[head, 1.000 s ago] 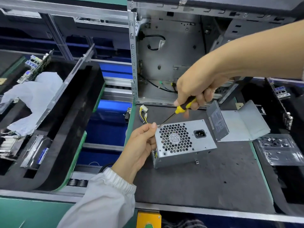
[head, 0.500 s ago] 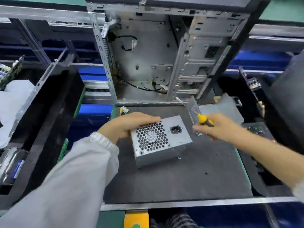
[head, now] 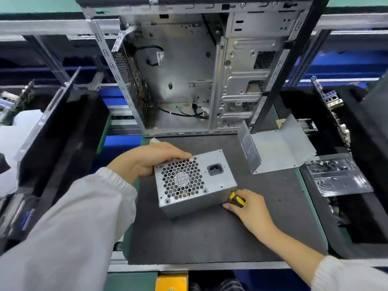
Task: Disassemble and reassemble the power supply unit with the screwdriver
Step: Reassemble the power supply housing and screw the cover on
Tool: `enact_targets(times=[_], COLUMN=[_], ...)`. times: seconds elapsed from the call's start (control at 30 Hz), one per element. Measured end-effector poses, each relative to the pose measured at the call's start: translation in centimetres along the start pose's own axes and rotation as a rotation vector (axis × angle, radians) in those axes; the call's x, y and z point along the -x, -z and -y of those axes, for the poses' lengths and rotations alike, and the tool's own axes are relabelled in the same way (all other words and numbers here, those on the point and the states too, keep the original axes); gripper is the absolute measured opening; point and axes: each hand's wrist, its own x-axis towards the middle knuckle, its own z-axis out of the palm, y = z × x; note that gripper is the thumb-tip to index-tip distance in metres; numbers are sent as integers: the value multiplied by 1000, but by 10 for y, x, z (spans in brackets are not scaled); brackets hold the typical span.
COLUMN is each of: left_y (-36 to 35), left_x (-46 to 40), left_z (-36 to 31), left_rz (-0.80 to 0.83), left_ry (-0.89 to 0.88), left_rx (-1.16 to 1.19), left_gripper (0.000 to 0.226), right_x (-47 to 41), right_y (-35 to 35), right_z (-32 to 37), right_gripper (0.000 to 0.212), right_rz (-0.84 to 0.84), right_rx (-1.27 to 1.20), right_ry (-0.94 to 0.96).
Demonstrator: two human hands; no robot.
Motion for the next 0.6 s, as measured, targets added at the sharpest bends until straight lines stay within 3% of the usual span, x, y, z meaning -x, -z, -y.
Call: enact_targets(times=[0.23,0.37,0.43,0.53,0.6], left_y=[2,0,1,2,2], left_x=[0,-3,-3,-5,-6], left_z=[10,13,14,16,17], left_rz=[13,20,26,26,27], left_ry=[-36,-52,-59,-81,-90], left_rx=[92,138,135,131,146], left_gripper=[33,30,29,29,28], right_x=[0,-4,-6,-12,-25], right_y=[16,24,39,75,88], right_z=[-11,0,12,59,101], right_gripper=[26,20,11,21,13], right_rz=[-3,-19,-116,-287,-235], right_rx=[-133,-312,-374,-367,-255], right_ry=[57,-75,-89,172,425])
